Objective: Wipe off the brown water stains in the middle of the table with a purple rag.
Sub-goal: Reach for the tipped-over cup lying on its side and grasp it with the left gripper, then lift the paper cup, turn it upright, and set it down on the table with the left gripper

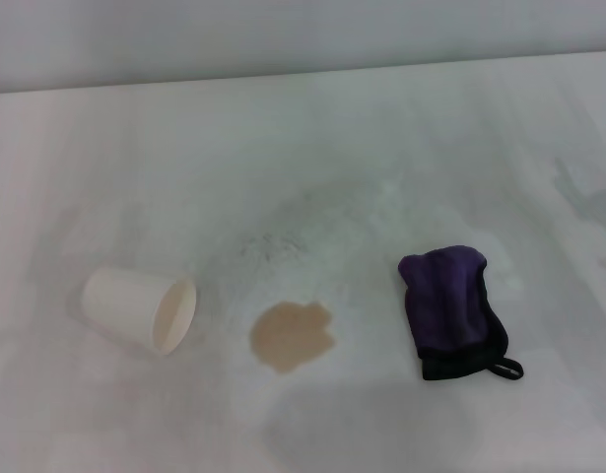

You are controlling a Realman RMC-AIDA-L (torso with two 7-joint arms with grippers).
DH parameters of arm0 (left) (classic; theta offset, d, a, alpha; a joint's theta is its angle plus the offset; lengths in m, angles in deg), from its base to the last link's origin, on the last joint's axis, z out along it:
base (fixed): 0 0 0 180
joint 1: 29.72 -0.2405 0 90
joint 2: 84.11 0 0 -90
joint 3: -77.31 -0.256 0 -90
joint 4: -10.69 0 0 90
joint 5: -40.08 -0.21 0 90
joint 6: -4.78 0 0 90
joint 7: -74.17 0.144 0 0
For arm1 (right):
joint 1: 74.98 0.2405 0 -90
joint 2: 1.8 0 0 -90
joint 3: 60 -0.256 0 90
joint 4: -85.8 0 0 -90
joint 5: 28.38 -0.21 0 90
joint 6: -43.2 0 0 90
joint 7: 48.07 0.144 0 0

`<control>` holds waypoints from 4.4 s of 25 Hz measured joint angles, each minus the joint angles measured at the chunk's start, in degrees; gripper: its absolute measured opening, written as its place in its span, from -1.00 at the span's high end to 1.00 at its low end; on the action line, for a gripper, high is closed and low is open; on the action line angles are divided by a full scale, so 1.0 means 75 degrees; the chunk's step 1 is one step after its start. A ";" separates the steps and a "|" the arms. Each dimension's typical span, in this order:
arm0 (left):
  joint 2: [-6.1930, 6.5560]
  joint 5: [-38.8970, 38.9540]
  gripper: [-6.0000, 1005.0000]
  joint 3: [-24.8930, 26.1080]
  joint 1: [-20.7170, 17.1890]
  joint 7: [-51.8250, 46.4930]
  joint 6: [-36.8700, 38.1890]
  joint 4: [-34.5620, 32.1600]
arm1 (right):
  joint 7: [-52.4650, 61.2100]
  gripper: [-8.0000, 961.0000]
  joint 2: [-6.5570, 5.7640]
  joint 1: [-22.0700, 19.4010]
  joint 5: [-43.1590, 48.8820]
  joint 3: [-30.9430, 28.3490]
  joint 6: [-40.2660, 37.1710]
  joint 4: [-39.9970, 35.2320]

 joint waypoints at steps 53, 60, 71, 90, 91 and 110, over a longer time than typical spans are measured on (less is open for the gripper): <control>0.1391 -0.6731 -0.51 -0.1801 -0.1170 -0.6263 -0.2755 -0.6937 | 0.0008 -0.82 0.0013 0.0049 0.0037 0.0078 -0.0531 0.0389; 0.0980 -1.0279 -0.52 -0.0480 -0.1125 -0.7977 -0.1481 -0.9752 | 0.0008 -0.82 0.0020 0.0039 0.0030 0.0033 -0.0541 0.0463; 0.0103 -1.3361 -0.54 -0.1164 -0.1045 -0.7948 -0.1010 -1.1774 | -0.0007 -0.82 0.0034 0.0034 0.0008 0.0014 -0.0555 0.0671; 0.0066 -1.4110 -0.54 -0.2659 -0.0417 -0.7008 -0.2294 -1.0292 | 0.0002 -0.82 0.0026 0.0047 0.0023 0.0065 -0.0503 0.0682; 0.0065 -1.4095 -0.53 -0.2690 -0.0387 -0.6978 -0.2358 -1.0256 | 0.0003 -0.82 0.0025 0.0046 0.0025 0.0049 -0.0500 0.0681; 0.0047 -1.3711 -0.48 -0.3519 0.0025 -0.6491 -0.3536 -0.9107 | 0.0009 -0.82 0.0023 0.0090 0.0012 0.0015 -0.0489 0.0617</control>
